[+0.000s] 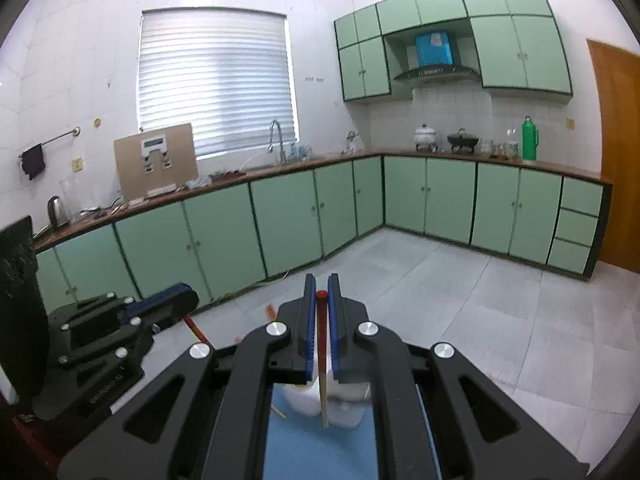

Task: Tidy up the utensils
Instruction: 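Lift both chopsticks into the white holder and open both tools, then withdraw both tools from the holder above the empty mat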

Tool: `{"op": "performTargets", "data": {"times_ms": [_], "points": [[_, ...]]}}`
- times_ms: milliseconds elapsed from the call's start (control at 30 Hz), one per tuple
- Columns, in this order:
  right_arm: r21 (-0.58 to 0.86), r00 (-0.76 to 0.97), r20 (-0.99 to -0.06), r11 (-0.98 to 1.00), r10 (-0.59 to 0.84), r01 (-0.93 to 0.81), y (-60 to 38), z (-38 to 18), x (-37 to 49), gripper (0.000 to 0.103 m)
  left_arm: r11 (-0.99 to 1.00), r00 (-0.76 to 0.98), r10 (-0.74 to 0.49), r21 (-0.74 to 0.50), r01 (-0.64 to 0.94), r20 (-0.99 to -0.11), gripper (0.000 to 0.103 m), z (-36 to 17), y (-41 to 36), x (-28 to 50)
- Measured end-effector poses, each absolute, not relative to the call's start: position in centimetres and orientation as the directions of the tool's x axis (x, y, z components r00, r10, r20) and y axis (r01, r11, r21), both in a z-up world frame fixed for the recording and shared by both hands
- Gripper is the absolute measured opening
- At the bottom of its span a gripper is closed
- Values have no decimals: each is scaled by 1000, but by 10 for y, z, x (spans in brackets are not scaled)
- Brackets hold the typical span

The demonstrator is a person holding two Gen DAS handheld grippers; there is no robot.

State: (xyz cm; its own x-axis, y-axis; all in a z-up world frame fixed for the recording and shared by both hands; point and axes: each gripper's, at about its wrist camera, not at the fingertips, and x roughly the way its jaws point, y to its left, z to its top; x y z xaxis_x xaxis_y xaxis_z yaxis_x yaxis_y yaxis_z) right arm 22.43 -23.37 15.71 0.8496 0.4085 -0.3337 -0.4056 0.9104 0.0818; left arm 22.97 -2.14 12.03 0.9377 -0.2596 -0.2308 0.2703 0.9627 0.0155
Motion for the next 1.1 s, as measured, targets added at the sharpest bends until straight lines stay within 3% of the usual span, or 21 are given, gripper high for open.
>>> {"op": "performTargets", "data": {"times_ms": [233,667,733,833,867,933,1000,1100], "points": [[81,860,-334,921,386,-382,-228,138,274,5,971,949,-227,25,238,-218,5,102,-22,282],[80,798,-478,922,368,-378,-209,53,320,6,973,893,-216,-7,232,-395,6,16,-18,343],[76,793,-490,924,362,-375,-208,47,318,9,974,886,-213,-15,227,-412,9,11,-15,344],[81,795,-501,933,343,-352,-214,42,311,23,976,887,-205,-21,216,-413,21,9,-8,331],[85,799,-497,935,339,-344,-217,44,308,34,977,890,-202,-21,212,-408,24,11,-6,326],[93,817,-475,942,328,-323,-228,49,298,43,980,900,-190,-18,199,-392,40,16,-2,310],[90,838,-456,952,302,-293,-237,54,287,65,981,906,-183,-18,191,-382,52,21,0,299],[90,869,-417,963,267,-253,-252,62,259,81,985,914,-168,-18,173,-370,66,25,4,271]]}}
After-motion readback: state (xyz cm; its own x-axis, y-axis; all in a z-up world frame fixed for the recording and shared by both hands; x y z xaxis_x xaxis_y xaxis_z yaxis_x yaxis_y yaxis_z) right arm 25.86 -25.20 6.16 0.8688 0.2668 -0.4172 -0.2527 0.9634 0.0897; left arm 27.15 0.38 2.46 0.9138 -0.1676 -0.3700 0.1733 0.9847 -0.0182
